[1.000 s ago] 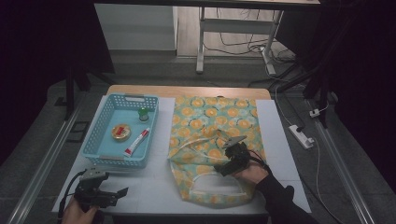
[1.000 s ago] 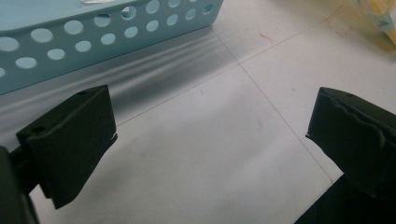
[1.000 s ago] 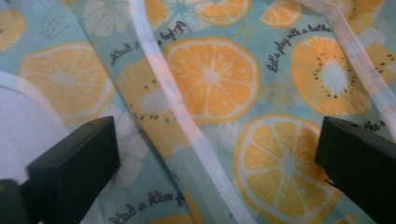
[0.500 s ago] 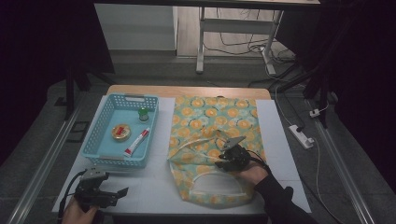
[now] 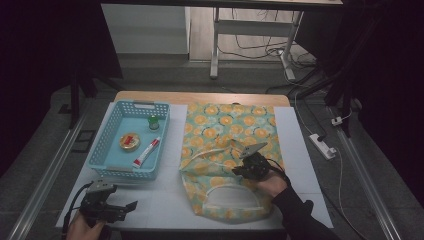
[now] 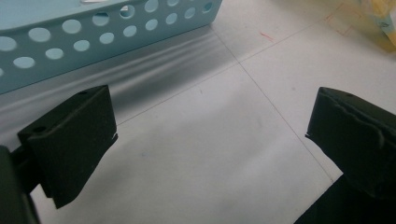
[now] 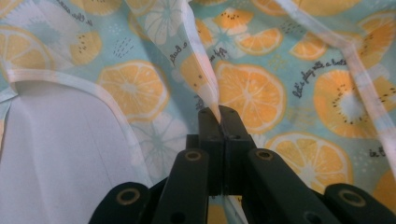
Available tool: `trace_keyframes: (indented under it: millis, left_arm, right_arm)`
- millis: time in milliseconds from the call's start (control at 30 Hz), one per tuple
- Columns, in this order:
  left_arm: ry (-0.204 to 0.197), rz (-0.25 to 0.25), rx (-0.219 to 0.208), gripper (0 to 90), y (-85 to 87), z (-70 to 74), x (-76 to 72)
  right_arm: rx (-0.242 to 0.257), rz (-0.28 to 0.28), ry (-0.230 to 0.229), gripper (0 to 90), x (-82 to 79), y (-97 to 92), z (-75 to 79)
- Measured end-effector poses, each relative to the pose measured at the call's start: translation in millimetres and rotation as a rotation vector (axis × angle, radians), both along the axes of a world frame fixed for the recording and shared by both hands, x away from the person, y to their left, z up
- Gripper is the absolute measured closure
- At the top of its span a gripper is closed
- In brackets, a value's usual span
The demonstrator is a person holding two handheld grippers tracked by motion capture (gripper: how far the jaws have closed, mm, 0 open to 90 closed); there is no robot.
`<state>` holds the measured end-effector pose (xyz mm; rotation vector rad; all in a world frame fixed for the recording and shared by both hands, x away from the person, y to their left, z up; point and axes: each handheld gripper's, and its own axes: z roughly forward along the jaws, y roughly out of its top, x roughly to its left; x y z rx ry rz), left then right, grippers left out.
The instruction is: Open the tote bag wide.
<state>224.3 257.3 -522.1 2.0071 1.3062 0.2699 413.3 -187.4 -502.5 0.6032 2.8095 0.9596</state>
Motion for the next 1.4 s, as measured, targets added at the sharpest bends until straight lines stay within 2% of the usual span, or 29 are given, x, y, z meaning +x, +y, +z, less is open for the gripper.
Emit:
trace_keyframes:
  millis: [267,367,800,900,1400]
  left_arm:
    - [0.005,0.001,-0.002,1.4,0.3,-0.2,0.4]
    - [0.005,0.002,-0.003,1.5,0.2,-0.3,0.6]
    - [0.007,0.005,-0.007,1.4,0.8,-0.5,0.8]
    - [0.008,0.005,-0.008,1.4,1.0,-0.5,0.9]
    - [0.010,0.005,-0.013,1.5,1.6,-0.5,1.0]
  right_arm:
    - [0.044,-0.031,0.022,90.0,4.0,2.4,12.7]
    - [0.062,-0.034,0.045,90.0,6.5,3.5,18.9]
    - [0.069,-0.034,0.001,90.0,12.4,13.1,46.9]
    - [0.068,-0.036,0.005,90.0,13.9,16.1,51.6]
    - [0.126,-0.059,-0.015,90.0,23.4,25.2,79.3]
